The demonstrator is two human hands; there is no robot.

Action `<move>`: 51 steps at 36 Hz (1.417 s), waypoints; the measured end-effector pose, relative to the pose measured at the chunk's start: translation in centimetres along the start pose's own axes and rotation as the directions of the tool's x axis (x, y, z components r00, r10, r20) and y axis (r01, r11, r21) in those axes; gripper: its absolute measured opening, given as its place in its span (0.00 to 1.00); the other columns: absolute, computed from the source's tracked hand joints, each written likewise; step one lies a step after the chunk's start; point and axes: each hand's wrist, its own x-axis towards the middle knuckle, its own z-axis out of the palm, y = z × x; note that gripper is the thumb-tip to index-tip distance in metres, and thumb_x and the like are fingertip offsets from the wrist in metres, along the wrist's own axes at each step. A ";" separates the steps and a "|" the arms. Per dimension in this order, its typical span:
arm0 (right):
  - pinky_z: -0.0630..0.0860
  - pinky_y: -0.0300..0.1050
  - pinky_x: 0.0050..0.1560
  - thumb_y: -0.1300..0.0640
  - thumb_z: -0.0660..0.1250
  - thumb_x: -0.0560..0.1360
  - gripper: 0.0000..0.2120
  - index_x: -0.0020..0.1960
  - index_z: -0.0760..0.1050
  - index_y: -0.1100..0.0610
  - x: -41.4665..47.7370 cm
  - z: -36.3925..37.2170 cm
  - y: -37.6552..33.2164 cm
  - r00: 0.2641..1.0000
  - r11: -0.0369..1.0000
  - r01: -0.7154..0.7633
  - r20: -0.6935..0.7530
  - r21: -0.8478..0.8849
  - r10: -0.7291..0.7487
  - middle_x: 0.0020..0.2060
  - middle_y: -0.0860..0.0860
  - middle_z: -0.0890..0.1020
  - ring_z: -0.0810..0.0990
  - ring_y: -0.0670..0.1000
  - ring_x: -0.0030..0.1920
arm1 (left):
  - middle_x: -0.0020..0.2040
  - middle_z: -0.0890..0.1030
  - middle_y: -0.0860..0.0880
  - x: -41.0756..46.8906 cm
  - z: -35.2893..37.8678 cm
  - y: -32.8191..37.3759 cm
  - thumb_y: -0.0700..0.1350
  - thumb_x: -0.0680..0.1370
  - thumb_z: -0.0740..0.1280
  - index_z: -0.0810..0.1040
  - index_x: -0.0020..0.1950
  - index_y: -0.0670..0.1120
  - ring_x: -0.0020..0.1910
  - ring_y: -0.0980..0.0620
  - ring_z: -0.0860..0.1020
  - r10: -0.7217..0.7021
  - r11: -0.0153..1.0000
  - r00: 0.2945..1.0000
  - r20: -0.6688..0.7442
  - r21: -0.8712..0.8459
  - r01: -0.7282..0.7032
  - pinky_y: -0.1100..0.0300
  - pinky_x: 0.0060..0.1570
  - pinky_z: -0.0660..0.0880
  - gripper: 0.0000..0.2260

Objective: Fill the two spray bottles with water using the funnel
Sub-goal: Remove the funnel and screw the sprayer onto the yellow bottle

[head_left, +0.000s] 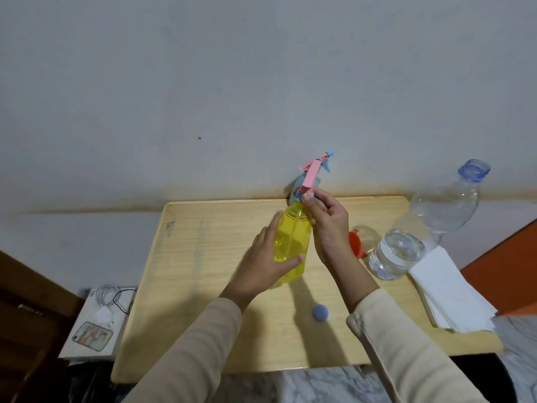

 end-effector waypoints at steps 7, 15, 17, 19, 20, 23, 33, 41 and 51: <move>0.75 0.47 0.56 0.65 0.64 0.76 0.07 0.51 0.79 0.57 0.1 -1.0 -1.2 0.984 0.981 0.043 0.181 -0.187 -0.008 0.42 0.49 0.85 0.81 0.53 0.49 | 0.73 0.63 0.57 -0.4 -0.7 0.1 0.66 0.67 0.67 0.47 0.74 0.68 0.70 0.55 0.65 -0.026 1.000 0.998 0.053 0.001 0.026 0.48 0.66 0.68 0.42; 0.78 0.41 0.48 0.60 0.74 0.66 0.11 0.47 0.78 0.57 0.7 -1.3 -1.7 0.979 0.993 -0.074 0.184 -0.093 0.090 0.40 0.52 0.85 0.81 0.51 0.44 | 0.73 0.63 0.57 -0.1 -0.6 0.5 0.65 0.67 0.69 0.47 0.73 0.69 0.70 0.55 0.65 -0.034 0.999 0.997 0.064 -0.040 0.036 0.48 0.67 0.68 0.41; 0.77 0.45 0.49 0.60 0.76 0.65 0.15 0.49 0.78 0.59 0.8 -1.0 -1.5 0.994 0.992 -0.026 0.099 -0.123 0.038 0.42 0.55 0.84 0.81 0.53 0.45 | 0.73 0.62 0.57 0.2 -0.4 0.7 0.63 0.68 0.69 0.47 0.73 0.68 0.70 0.56 0.64 -0.038 0.999 0.998 0.045 -0.033 0.039 0.51 0.67 0.67 0.41; 0.77 0.47 0.51 0.60 0.76 0.67 0.17 0.53 0.77 0.62 0.7 -0.6 -1.3 0.999 0.978 0.032 0.049 -0.208 -0.022 0.46 0.57 0.82 0.80 0.53 0.47 | 0.73 0.63 0.56 0.2 -0.4 1.0 0.61 0.69 0.70 0.46 0.74 0.67 0.71 0.55 0.64 -0.036 0.999 0.999 0.031 -0.008 0.036 0.53 0.67 0.67 0.42; 0.77 0.47 0.51 0.59 0.75 0.68 0.17 0.54 0.77 0.63 0.5 -0.5 -1.2 0.998 0.966 0.062 0.037 -0.252 -0.054 0.47 0.56 0.81 0.80 0.52 0.47 | 0.72 0.63 0.56 0.0 -0.4 1.0 0.61 0.70 0.70 0.46 0.74 0.66 0.71 0.55 0.64 -0.033 0.999 0.999 0.031 -0.001 0.033 0.53 0.66 0.67 0.42; 0.76 0.48 0.48 0.59 0.71 0.73 0.11 0.53 0.78 0.62 -1.9 -1.2 -1.2 0.987 0.918 0.149 0.110 -0.369 -0.115 0.42 0.53 0.81 0.78 0.51 0.43 | 0.70 0.66 0.54 -2.3 0.2 1.7 0.60 0.70 0.70 0.46 0.74 0.66 0.69 0.53 0.66 -0.049 0.997 0.999 0.014 0.058 0.048 0.50 0.65 0.68 0.41; 0.74 0.47 0.58 0.60 0.59 0.80 0.11 0.60 0.74 0.61 -0.9 -2.6 -2.8 0.930 0.926 -0.002 0.340 -0.379 0.141 0.53 0.57 0.80 0.79 0.51 0.54 | 0.70 0.67 0.56 -2.2 -0.4 1.4 0.65 0.66 0.69 0.50 0.73 0.69 0.67 0.53 0.69 -0.082 0.996 0.993 0.083 -0.023 0.084 0.47 0.64 0.70 0.41; 0.76 0.34 0.47 0.64 0.55 0.81 0.10 0.55 0.74 0.59 -0.8 -2.4 -3.8 0.913 0.960 -0.026 0.384 -0.277 0.135 0.45 0.49 0.82 0.81 0.43 0.45 | 0.72 0.66 0.57 -1.9 -0.2 2.3 0.64 0.66 0.71 0.51 0.72 0.69 0.69 0.54 0.68 -0.076 0.992 0.993 0.091 -0.089 0.084 0.46 0.66 0.69 0.40; 0.77 0.38 0.46 0.61 0.58 0.80 0.11 0.58 0.73 0.65 -1.0 -2.2 -3.1 0.950 0.930 0.065 0.307 -0.361 0.052 0.49 0.57 0.80 0.83 0.46 0.45 | 0.70 0.67 0.56 -2.0 -0.1 2.3 0.64 0.66 0.71 0.52 0.73 0.67 0.68 0.54 0.69 -0.096 0.989 0.989 0.110 -0.103 0.108 0.47 0.66 0.69 0.40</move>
